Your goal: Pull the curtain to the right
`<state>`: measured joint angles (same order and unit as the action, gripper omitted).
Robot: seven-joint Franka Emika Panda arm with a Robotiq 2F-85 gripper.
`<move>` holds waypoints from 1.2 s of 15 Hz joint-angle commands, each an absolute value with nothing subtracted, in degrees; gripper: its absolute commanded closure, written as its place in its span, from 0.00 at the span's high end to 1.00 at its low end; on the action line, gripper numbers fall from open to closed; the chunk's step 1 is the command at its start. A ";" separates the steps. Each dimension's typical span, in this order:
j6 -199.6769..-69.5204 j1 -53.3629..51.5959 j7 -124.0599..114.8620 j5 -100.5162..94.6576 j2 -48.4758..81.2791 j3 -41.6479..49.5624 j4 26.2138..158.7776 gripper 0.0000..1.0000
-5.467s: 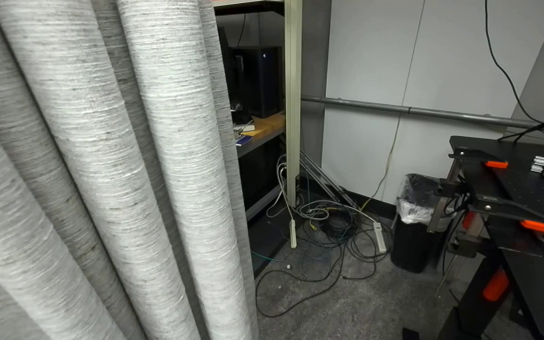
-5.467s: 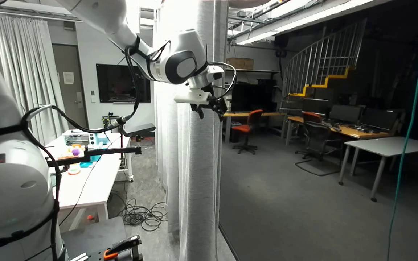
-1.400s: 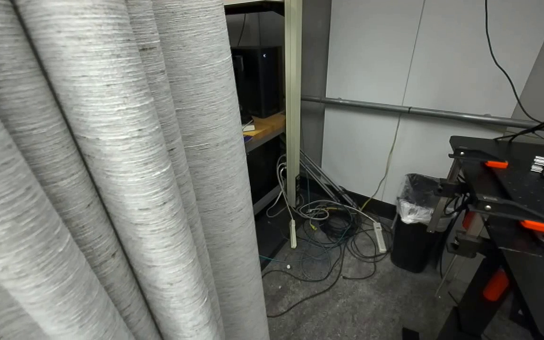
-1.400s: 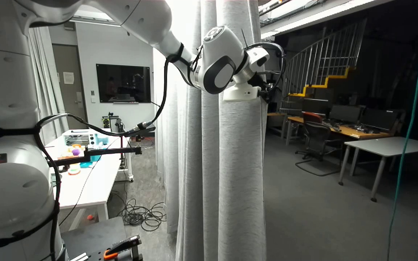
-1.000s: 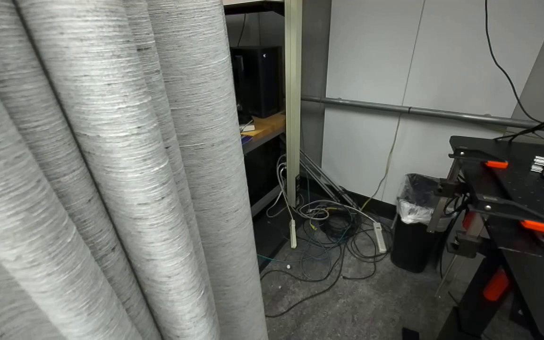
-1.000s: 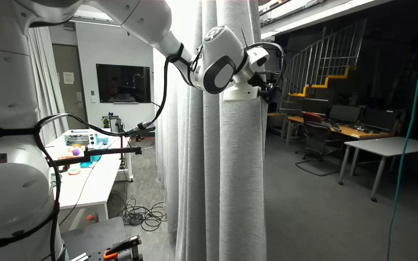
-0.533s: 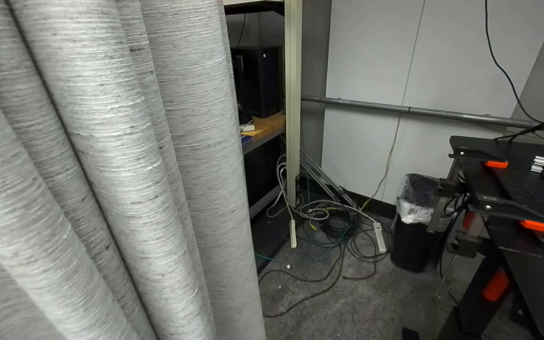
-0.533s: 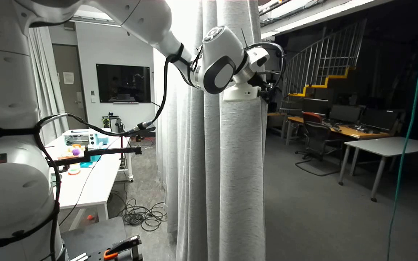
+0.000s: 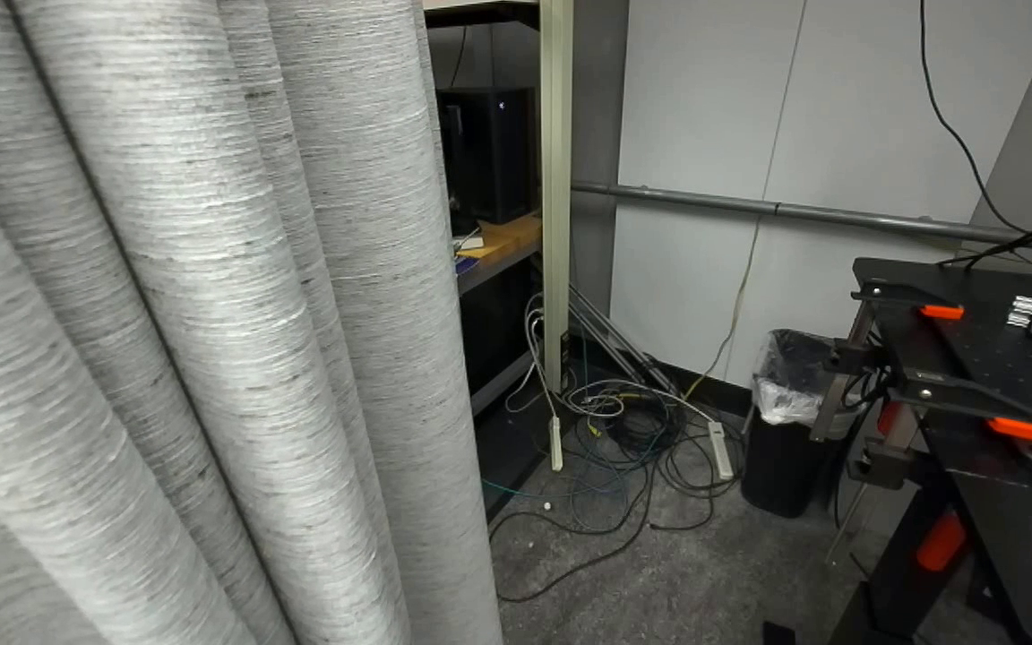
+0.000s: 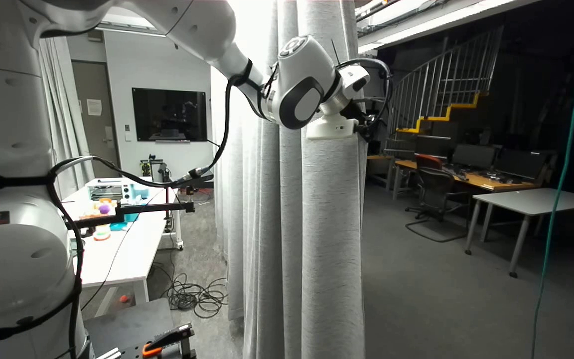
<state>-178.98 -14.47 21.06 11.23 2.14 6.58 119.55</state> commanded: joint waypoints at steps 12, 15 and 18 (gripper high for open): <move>-179.56 -14.49 21.15 11.48 2.78 6.36 118.68 0.01; -179.54 -14.13 21.18 12.32 2.76 6.55 118.31 0.01; -180.85 -13.34 21.24 13.77 2.09 7.33 119.46 0.01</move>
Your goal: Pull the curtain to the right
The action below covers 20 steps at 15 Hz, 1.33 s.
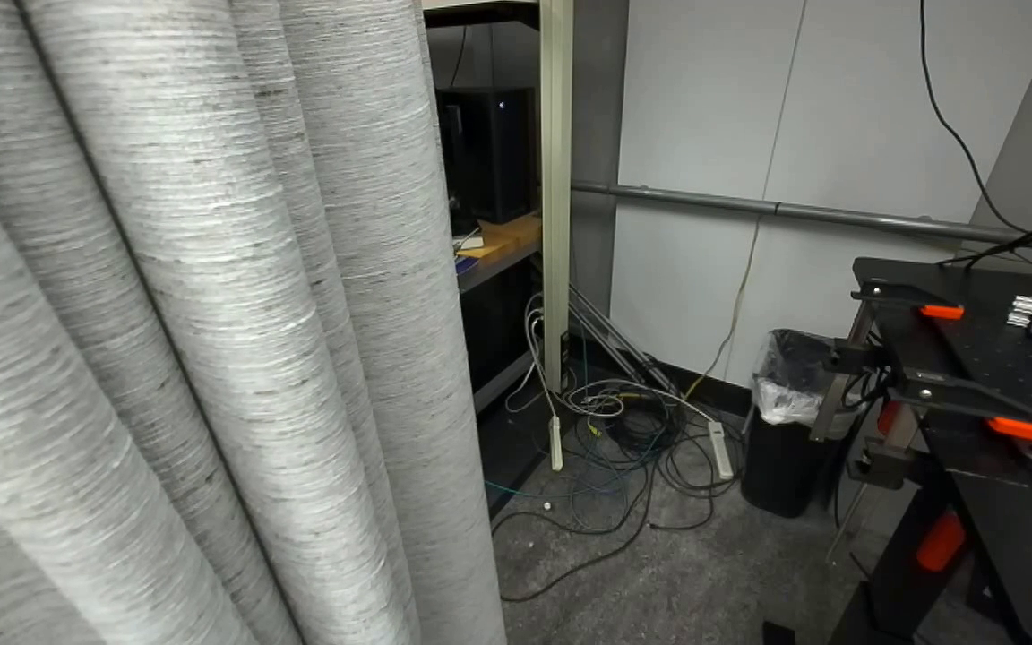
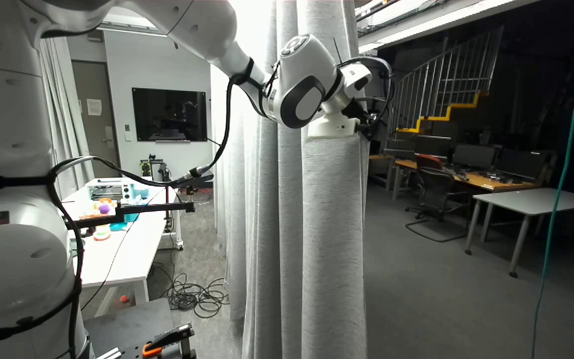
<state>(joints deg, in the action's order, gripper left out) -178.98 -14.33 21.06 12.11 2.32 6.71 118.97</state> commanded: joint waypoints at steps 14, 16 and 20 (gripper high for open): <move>-196.52 -12.10 17.96 24.01 -12.88 14.22 144.22 0.01; -196.77 -10.52 17.28 24.12 -13.56 17.89 145.22 0.01; -198.00 -8.24 16.42 23.66 -14.48 26.50 145.11 0.01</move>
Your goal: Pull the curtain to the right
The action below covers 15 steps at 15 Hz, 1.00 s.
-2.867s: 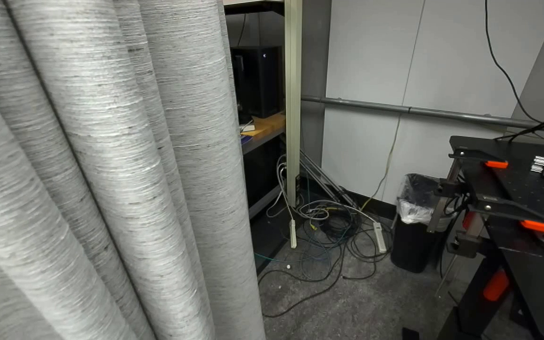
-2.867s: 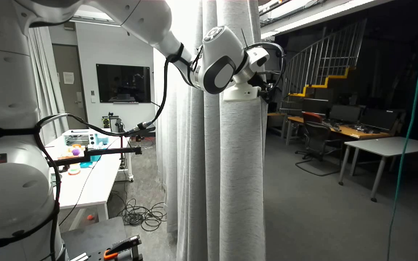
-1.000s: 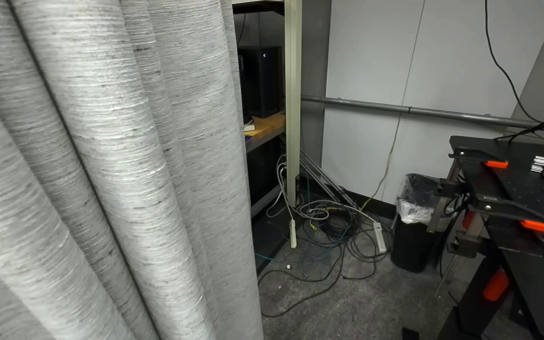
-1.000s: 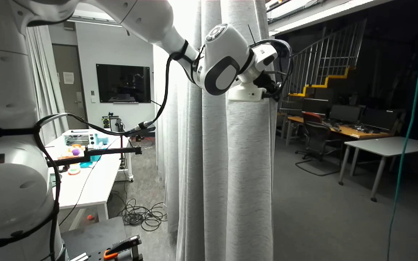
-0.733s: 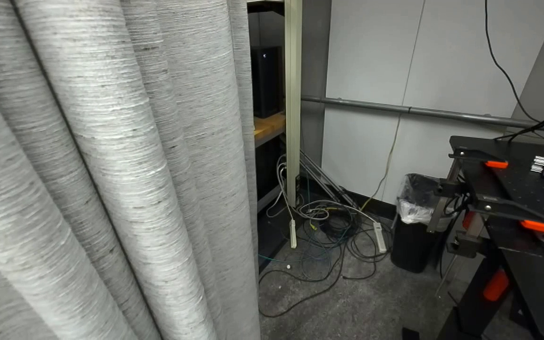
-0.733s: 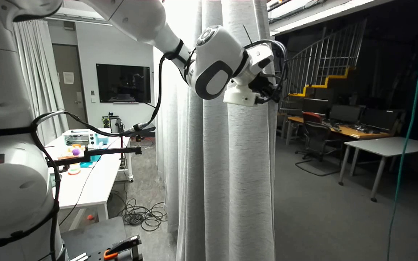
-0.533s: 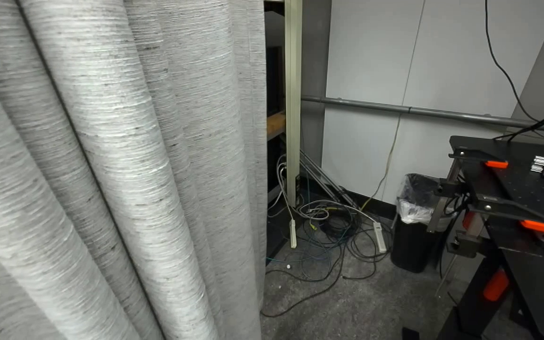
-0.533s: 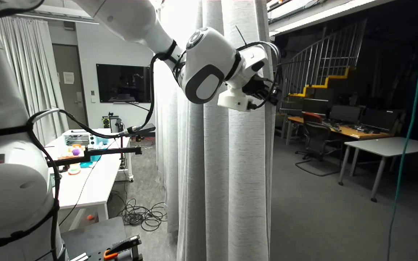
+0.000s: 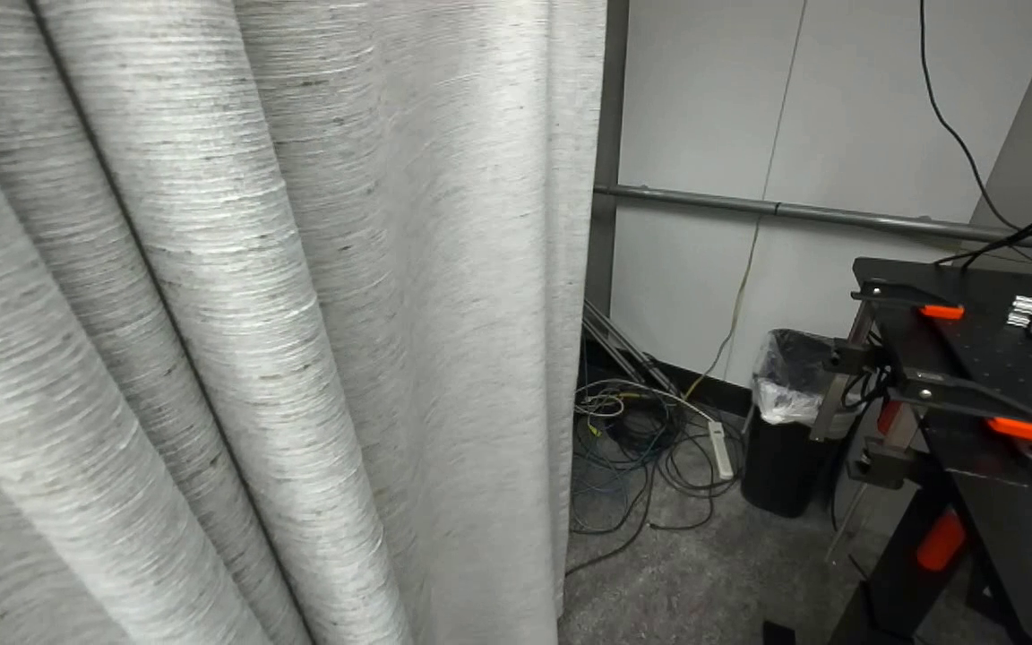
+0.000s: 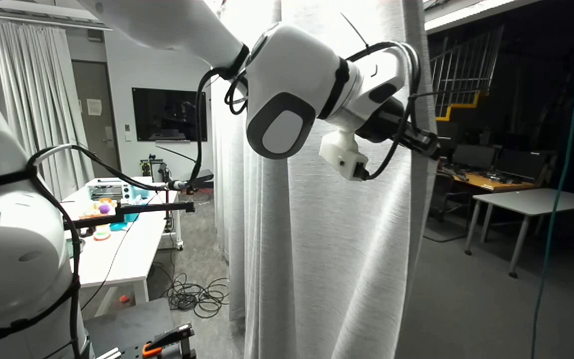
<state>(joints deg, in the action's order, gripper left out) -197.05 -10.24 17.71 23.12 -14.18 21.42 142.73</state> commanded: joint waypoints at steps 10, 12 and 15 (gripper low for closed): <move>-197.74 -7.18 14.86 23.28 -15.58 50.46 144.39 0.01; -197.60 -10.40 14.72 21.65 -16.34 56.39 144.55 0.01; -198.21 -16.57 15.82 18.84 -18.12 59.41 145.39 0.01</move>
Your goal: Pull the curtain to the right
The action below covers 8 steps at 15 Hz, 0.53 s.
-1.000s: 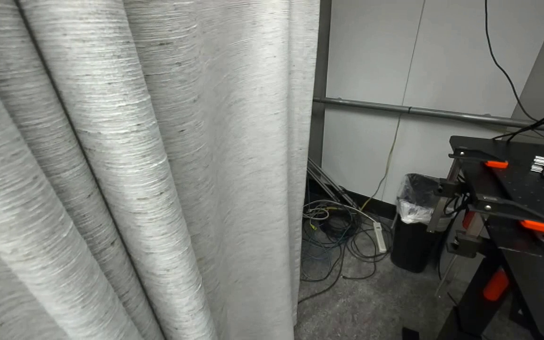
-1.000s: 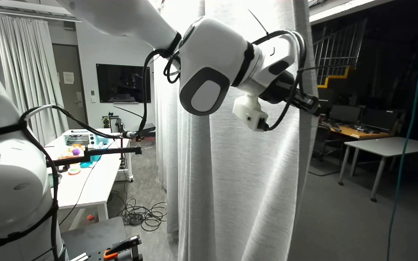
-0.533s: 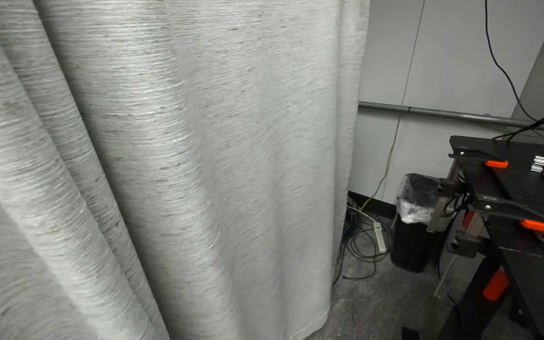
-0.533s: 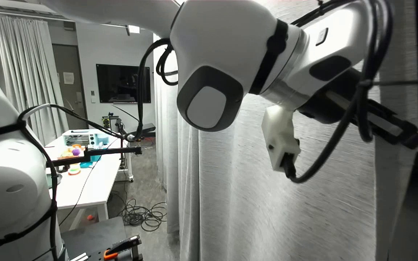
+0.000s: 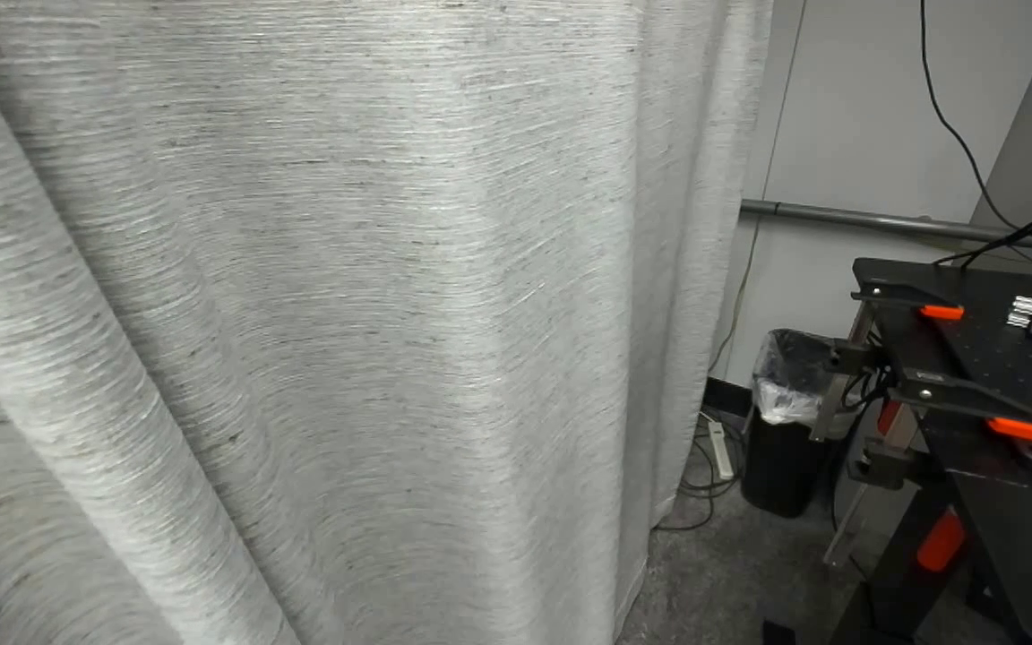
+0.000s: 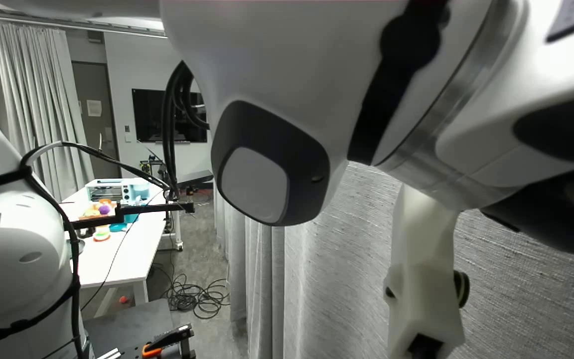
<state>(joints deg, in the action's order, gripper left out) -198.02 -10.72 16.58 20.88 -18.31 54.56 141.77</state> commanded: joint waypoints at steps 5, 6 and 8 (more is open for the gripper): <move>-198.21 -28.70 16.43 13.60 -18.93 59.81 148.12 0.01; -198.25 -31.29 16.24 12.99 -18.92 60.24 148.14 0.01; -198.22 -35.42 16.01 12.80 -18.66 61.17 147.80 0.01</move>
<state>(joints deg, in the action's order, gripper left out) -198.05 -29.70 16.63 14.36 -18.98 57.24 144.61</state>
